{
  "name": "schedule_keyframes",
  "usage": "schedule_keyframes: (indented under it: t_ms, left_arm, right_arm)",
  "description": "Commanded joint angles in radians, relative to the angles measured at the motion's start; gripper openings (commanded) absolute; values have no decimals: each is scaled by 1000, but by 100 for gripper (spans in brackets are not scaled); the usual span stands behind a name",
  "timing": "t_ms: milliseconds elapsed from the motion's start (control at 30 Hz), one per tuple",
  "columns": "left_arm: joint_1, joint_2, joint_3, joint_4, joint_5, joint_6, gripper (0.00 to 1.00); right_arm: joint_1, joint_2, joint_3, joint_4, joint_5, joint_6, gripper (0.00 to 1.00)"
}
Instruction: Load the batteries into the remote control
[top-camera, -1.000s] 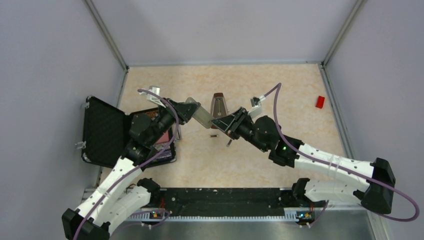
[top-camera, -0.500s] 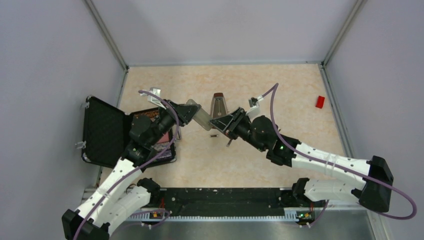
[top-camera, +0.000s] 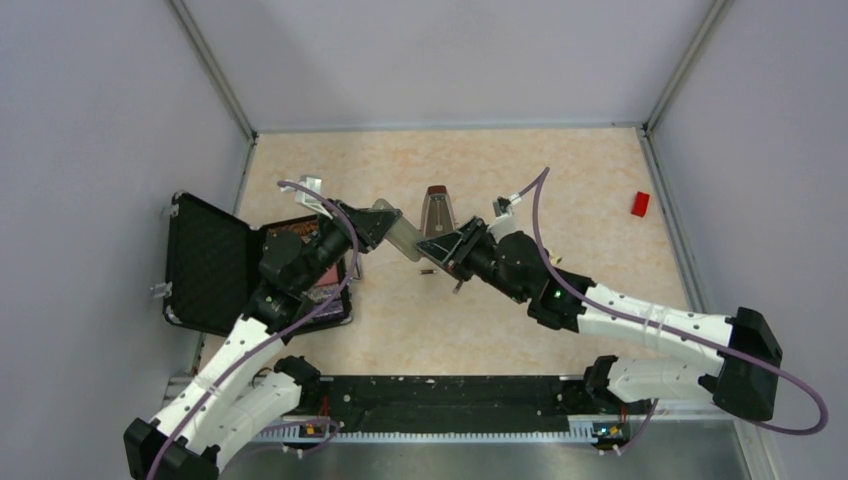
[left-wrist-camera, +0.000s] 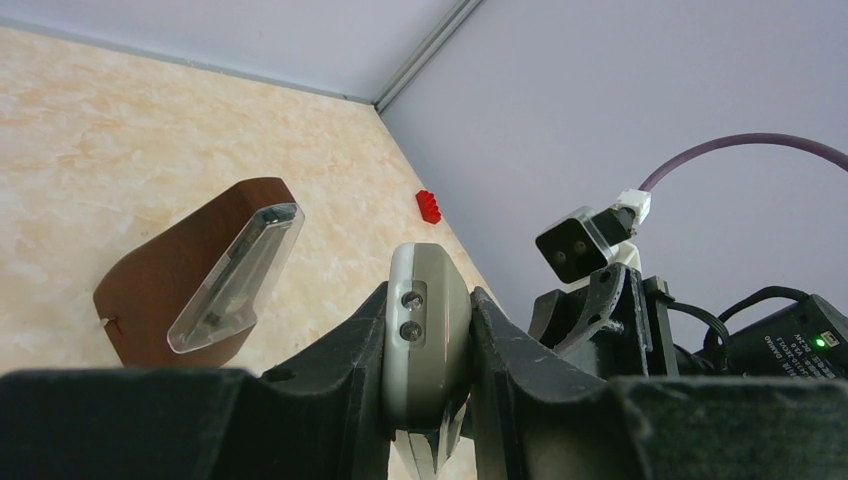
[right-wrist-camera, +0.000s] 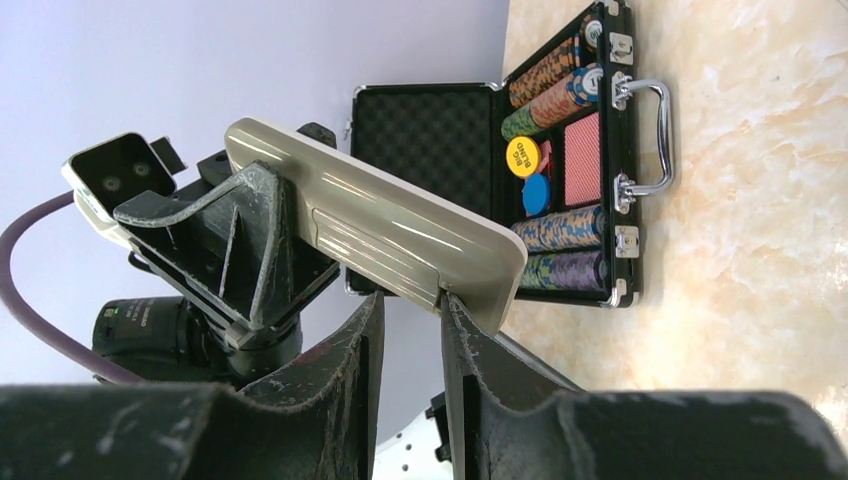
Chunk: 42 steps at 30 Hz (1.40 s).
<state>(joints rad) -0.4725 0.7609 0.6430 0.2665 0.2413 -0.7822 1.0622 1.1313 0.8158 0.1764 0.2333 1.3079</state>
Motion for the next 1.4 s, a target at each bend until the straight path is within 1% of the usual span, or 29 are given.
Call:
schedule_keyframes:
  t_ms: [0, 367, 533, 700, 900, 1100, 1133, 1300, 1367]
  left_arm:
    - [-5, -29, 6, 75, 5, 3, 0]
    - [-5, -40, 12, 84, 25, -19, 0]
    - [-6, -49, 9, 99, 37, 54, 0]
    - [-5, -49, 7, 132, 56, 121, 0]
    - [-6, -34, -2, 167, 105, 133, 0]
    - [-7, -34, -11, 159, 102, 156, 0]
    - [-8, -32, -11, 156, 101, 161, 0]
    - [-6, -34, -13, 134, 90, 182, 0]
    - [-7, -35, -12, 127, 84, 191, 0]
  right_arm:
    - [9, 16, 1, 41, -18, 10, 27]
    - [10, 24, -12, 53, -21, 26, 27]
    - [9, 18, 17, -38, 2, 40, 27]
    - [10, 30, 40, -76, 14, 43, 27]
    - [8, 43, 49, -32, 17, 36, 26]
    - [8, 42, 61, -7, 7, 31, 26]
    - [8, 42, 63, -6, 4, 31, 26]
    - [8, 36, 72, -8, -5, 37, 36]
    - [8, 30, 72, -8, -6, 40, 38]
